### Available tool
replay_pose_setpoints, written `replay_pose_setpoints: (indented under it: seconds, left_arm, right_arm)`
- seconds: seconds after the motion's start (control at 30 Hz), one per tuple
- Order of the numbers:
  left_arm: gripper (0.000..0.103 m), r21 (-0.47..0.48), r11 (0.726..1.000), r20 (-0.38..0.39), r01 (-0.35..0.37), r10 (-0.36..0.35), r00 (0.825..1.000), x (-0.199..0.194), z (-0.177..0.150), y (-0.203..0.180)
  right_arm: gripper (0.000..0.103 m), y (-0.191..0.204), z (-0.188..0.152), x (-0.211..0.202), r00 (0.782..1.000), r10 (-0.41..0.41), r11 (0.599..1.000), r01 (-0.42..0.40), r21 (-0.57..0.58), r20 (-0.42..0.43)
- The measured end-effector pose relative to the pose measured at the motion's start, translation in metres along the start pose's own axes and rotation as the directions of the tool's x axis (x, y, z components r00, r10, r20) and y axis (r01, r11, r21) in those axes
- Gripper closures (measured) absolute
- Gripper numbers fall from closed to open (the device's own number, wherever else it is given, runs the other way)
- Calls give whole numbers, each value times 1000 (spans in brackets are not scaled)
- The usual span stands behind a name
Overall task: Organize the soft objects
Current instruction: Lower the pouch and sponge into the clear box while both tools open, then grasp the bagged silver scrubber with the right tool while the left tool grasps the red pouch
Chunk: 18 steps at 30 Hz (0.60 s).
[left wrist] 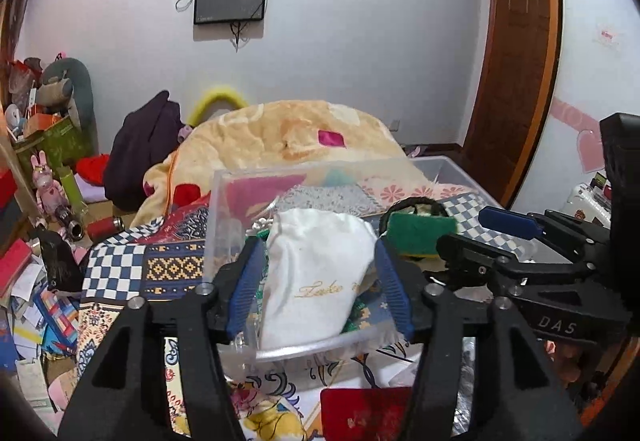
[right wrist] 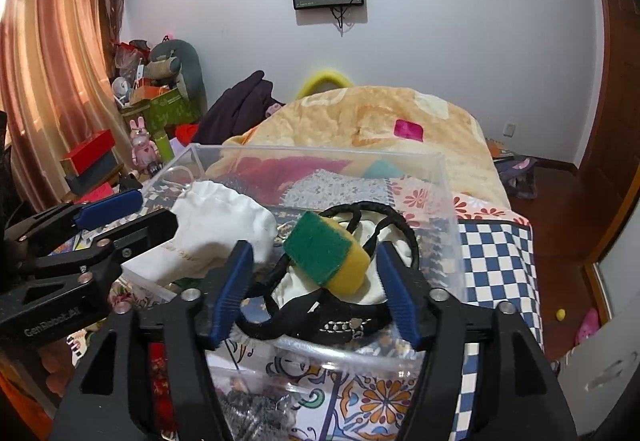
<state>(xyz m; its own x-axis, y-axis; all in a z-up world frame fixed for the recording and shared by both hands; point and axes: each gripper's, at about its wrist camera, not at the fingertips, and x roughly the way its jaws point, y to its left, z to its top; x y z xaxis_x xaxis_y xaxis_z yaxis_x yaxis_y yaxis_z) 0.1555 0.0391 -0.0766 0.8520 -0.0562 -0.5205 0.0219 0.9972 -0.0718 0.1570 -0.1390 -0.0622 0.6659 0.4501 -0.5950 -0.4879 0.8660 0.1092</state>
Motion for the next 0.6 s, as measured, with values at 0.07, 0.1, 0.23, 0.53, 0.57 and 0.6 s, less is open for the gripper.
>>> replay_pose_setpoints:
  seconds: [0.07, 0.1, 0.23, 0.53, 0.57, 0.6]
  left_arm:
    - [35, -2, 1000, 22, 1, -1, 1000, -10, 0, 1]
    - [33, -4, 1000, 35, 4, -4, 999, -17, -1, 1]
    - [31, 3, 1000, 59, 20, -20, 998, -35, 0, 0]
    - [7, 3, 998, 78, 62, -62, 995, -64, -17, -7]
    - [7, 4, 998, 69, 65, -65, 995, -65, -21, -8]
    - [7, 6, 998, 60, 67, -67, 996, -65, -25, -8]
  right_arm:
    - [34, 0, 0, -7, 1000, 1, 1000, -1, 1, 18]
    - [34, 1, 1, -10, 1000, 1, 1000, -1, -1, 26]
    - [32, 3, 0, -26, 998, 1, 1000, 0, -12, 63]
    - [23, 8, -10, -52, 993, 24, 999, -21, -29, 112]
    - [23, 10, -13, -53, 994, 26, 999, -23, -29, 109]
    - [23, 10, -16, -54, 994, 29, 999, -26, -29, 103]
